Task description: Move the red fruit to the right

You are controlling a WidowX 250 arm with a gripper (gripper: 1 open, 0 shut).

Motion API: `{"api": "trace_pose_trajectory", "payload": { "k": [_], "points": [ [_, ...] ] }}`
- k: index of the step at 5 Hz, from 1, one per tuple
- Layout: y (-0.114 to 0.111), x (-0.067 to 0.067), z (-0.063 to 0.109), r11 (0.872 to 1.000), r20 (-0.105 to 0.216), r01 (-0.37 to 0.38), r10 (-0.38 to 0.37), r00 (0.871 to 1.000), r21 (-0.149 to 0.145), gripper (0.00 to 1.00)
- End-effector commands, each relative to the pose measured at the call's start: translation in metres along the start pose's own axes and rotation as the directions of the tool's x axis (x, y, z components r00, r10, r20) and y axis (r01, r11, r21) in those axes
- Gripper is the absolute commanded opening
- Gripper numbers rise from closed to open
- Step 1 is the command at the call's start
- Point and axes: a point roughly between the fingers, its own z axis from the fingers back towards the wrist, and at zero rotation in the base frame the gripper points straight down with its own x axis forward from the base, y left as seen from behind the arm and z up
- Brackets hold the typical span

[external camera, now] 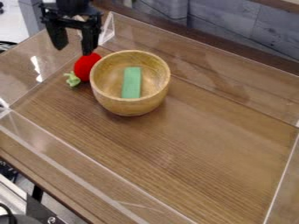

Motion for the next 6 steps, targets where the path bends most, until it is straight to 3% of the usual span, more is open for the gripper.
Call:
{"api": "trace_pose_trajectory", "payload": {
  "k": [1,2,5,6],
  "points": [
    [0.003,0.004,0.014,1.0,0.045,-0.009,0.008,0.999,0.008,1.0],
    [0.0,0.004,0.016,1.0,0.047,-0.013,0.012,0.999,0.006,1.0],
    [-0.013,0.017,-0.017,0.995,0.065,0.099,-0.098,0.993,0.0,1.0],
    [-0.01,0.023,-0.03,0.997,0.068,0.077,-0.076,0.995,-0.001,1.0]
  ]
}}
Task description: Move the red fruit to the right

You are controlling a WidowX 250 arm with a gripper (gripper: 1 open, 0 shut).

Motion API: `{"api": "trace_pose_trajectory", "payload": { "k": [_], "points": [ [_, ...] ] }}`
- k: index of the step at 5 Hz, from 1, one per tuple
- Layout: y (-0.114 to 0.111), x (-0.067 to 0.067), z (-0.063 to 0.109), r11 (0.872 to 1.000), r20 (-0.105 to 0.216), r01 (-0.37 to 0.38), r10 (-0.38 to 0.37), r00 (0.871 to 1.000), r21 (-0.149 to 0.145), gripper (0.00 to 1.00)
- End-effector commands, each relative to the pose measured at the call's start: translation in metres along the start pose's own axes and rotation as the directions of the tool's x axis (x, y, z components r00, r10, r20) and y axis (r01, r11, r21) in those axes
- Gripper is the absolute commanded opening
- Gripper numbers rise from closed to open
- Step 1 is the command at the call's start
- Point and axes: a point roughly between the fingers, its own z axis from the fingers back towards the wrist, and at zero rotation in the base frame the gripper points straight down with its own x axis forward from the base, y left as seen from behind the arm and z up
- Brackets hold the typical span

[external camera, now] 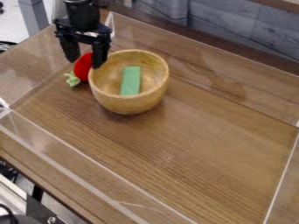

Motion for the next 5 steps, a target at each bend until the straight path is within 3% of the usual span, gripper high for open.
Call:
{"api": "trace_pose_trajectory", "payload": {
  "k": [1,3,5],
  "points": [
    [0.009,0.008,0.002,1.0,0.049,-0.031,0.031,0.998,0.005,1.0],
    [0.026,0.008,0.042,0.996,0.064,-0.083,0.084,0.994,-0.024,1.0],
    [0.02,0.018,0.035,0.993,0.073,-0.113,0.115,0.991,-0.031,1.0]
  ]
}}
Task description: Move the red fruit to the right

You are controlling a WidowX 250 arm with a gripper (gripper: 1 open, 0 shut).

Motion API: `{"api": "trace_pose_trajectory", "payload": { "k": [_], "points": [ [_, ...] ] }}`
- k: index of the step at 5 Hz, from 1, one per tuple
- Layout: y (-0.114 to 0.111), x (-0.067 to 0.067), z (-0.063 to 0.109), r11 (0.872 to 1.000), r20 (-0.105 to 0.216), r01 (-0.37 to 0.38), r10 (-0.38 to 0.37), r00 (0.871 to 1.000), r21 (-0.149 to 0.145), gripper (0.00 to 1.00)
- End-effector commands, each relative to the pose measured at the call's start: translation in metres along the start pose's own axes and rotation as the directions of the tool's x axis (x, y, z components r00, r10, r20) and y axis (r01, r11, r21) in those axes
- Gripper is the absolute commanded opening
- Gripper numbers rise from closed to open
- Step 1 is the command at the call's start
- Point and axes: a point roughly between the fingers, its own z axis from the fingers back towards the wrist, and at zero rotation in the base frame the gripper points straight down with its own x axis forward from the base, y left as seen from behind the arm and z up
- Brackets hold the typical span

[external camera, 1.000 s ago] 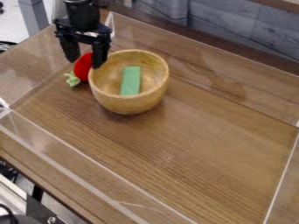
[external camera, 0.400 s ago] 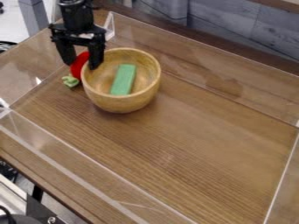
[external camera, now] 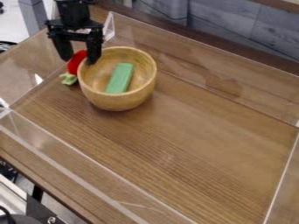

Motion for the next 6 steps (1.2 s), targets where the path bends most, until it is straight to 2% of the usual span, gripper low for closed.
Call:
{"api": "trace_pose_trajectory", "payload": {
  "k": [1,2,3,4,5,6],
  "points": [
    [-0.006,0.01,0.013,1.0,0.067,-0.014,0.014,0.998,0.013,1.0],
    [-0.013,0.008,0.013,0.999,0.066,-0.028,0.027,0.997,0.016,0.0],
    [-0.021,0.002,0.033,1.0,0.073,-0.024,0.023,0.997,0.013,0.0],
    [-0.051,-0.005,0.06,1.0,0.086,0.003,-0.002,0.996,-0.008,0.0],
    [-0.081,-0.008,0.07,0.997,0.087,0.069,-0.068,0.994,-0.016,0.0],
    [-0.113,-0.011,0.07,0.991,0.085,0.135,-0.133,0.987,-0.01,0.0]
  ]
}}
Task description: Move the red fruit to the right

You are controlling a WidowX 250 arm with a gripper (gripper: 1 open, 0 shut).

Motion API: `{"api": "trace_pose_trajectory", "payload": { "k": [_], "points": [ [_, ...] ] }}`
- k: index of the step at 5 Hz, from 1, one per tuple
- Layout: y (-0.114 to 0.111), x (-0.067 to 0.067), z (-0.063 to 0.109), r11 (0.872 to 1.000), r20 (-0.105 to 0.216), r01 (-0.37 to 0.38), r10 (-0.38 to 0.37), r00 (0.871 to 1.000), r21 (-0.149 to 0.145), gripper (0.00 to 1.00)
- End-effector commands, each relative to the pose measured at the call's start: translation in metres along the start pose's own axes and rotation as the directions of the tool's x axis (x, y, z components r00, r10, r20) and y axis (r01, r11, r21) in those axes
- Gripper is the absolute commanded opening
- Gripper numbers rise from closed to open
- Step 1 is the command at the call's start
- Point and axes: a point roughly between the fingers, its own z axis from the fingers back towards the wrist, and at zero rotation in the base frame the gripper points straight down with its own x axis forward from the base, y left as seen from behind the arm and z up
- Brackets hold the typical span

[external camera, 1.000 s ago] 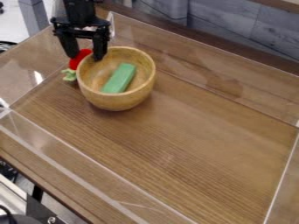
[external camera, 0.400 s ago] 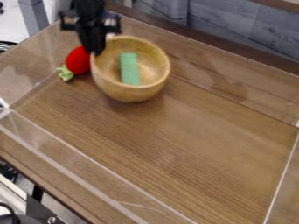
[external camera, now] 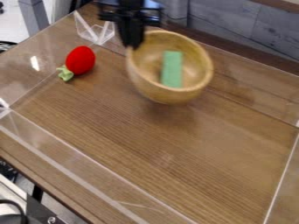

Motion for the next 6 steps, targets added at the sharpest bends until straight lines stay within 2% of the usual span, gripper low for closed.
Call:
{"api": "trace_pose_trajectory", "payload": {
  "k": [1,2,3,5,6],
  "points": [
    [-0.023,0.008,0.027,0.999,0.091,0.048,-0.05,0.995,0.02,0.0],
    [-0.026,0.014,0.017,0.996,0.09,0.086,-0.089,0.992,0.031,0.0],
    [-0.019,0.017,0.011,0.992,0.09,0.119,-0.122,0.988,0.037,0.0],
    [-0.023,0.028,0.016,0.998,0.098,0.051,-0.056,0.994,0.044,0.0],
    [-0.023,0.025,0.012,0.994,0.096,0.096,-0.1,0.99,0.048,0.0]
  ]
}}
